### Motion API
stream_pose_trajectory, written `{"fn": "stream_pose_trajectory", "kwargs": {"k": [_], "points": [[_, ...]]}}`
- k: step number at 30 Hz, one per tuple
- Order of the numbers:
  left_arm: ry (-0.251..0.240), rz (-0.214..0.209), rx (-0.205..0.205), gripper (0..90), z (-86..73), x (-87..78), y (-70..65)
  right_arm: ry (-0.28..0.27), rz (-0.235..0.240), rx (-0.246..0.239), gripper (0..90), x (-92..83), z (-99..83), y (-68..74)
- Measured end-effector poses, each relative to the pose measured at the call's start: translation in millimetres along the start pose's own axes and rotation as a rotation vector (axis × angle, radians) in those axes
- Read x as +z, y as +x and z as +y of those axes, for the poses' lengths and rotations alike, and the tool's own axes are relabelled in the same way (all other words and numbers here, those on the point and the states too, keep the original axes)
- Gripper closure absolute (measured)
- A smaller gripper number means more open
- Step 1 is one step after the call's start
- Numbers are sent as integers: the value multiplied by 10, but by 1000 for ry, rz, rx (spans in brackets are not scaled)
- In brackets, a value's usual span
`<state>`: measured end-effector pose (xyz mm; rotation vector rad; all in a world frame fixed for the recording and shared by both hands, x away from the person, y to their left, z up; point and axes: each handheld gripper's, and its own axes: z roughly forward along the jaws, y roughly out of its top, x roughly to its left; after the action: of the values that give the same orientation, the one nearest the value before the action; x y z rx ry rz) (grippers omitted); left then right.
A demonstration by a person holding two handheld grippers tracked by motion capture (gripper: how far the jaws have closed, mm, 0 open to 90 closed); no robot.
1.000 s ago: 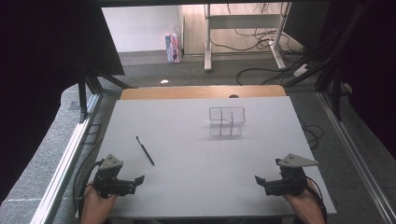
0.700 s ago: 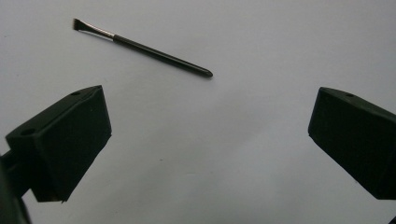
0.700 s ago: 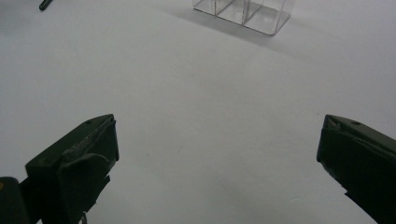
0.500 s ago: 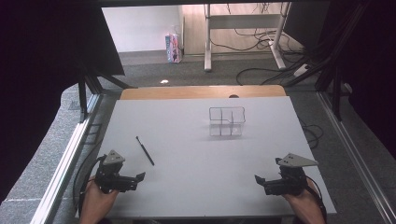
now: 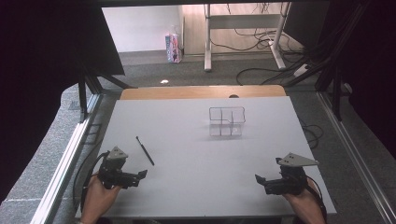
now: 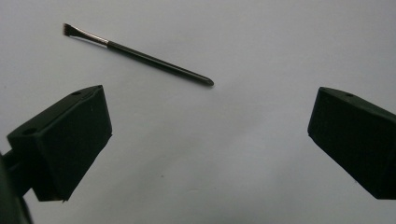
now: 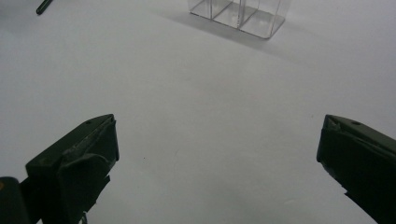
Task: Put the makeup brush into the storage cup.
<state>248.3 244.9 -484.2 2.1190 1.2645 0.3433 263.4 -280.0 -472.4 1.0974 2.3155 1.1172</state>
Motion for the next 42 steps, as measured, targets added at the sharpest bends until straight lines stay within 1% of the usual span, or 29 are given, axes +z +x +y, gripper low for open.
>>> {"fn": "stream_pose_trajectory", "kwargs": {"k": [2, 5, 9, 11, 13, 19, 22, 24, 27, 33, 37, 42], "points": [[1, 0, 2, 3, 10, 8, 2, 2, 0, -1, 0, 3, -1, 0], [18, 3, 8, 3, 51, 32, 14, 7, 3, 1, 0, 8, -2, -3], [34, 17, 18, 3, 111, 70, 46, 38, 6, 7, 0, 29, -9, -13], [35, 12, 9, 3, 134, 86, 70, 46, 0, 4, 0, 36, -11, -10], [39, 16, 4, 3, 154, 103, 91, 57, -9, -9, 0, 42, -13, -9], [61, 21, -5, 3, 204, 149, 150, 60, -9, -5, 0, 55, -15, 3], [84, 28, -16, 3, 241, 182, 191, 58, -11, -4, 0, 56, -14, 6], [98, 26, -25, 3, 270, 203, 216, 67, -7, -1, 0, 61, -17, 8], [117, 28, -26, 2, 309, 240, 246, 84, -11, -7, 0, 72, -23, 9], [142, 45, -23, 2, 368, 315, 293, 85, -10, -9, 0, 72, -26, 4], [157, 48, -40, 2, 395, 351, 359, 99, -5, -9, 0, 80, -32, 7], [177, 49, -60, 2, 432, 394, 431, 102, -5, -5, 0, 80, -34, 2]]}}
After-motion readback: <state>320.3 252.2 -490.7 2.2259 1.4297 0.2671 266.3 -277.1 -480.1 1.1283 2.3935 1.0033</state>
